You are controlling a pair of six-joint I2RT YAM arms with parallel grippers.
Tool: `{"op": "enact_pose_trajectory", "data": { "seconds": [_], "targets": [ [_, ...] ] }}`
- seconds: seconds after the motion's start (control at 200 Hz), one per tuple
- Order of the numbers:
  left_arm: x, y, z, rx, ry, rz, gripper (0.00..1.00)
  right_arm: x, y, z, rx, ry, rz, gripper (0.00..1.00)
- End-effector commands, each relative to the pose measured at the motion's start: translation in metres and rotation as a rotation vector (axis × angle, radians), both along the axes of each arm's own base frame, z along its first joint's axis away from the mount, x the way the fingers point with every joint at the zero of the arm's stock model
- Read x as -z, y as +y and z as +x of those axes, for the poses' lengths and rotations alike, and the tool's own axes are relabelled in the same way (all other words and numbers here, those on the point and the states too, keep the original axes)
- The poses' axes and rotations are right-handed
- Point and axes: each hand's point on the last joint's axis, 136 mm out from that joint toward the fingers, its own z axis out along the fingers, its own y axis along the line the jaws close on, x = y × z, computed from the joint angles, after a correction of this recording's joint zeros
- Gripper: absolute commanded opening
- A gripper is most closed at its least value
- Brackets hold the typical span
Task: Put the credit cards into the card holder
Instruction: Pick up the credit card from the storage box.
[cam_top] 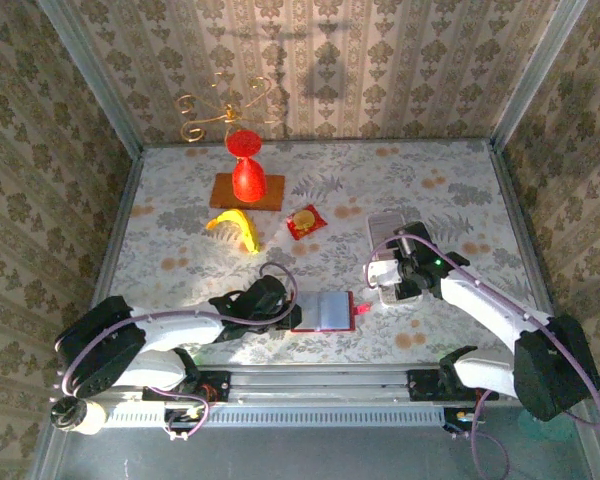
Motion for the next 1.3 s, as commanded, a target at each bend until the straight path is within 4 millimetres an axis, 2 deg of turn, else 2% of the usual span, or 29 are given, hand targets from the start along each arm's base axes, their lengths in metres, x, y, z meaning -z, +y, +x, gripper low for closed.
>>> {"op": "enact_pose_trajectory", "data": {
  "seconds": [0.0,0.09,0.37,0.94,1.07,1.295],
  "targets": [
    [0.003,0.008,-0.003,0.013,-0.001,0.011,0.19,0.011,0.002,-0.005,-0.036,0.025,-0.018,1.0],
    [-0.001,0.008,-0.004,0.009,-0.003,-0.003,0.19,0.015,0.003,-0.005,-0.044,0.037,-0.029,0.99],
    [-0.007,0.011,-0.005,0.0,-0.013,-0.014,0.19,0.012,0.006,-0.005,-0.055,0.044,-0.043,0.93],
    [-0.015,0.017,-0.008,-0.019,-0.024,-0.034,0.18,0.007,0.0,-0.019,-0.06,0.058,-0.066,0.44],
    [-0.016,0.018,-0.009,-0.021,-0.026,-0.032,0.17,0.007,-0.001,-0.021,-0.061,0.055,-0.067,0.38],
    [-0.016,0.018,-0.01,-0.023,-0.028,-0.031,0.17,0.002,0.0,-0.023,-0.059,0.039,-0.056,0.22]
  ]
}}
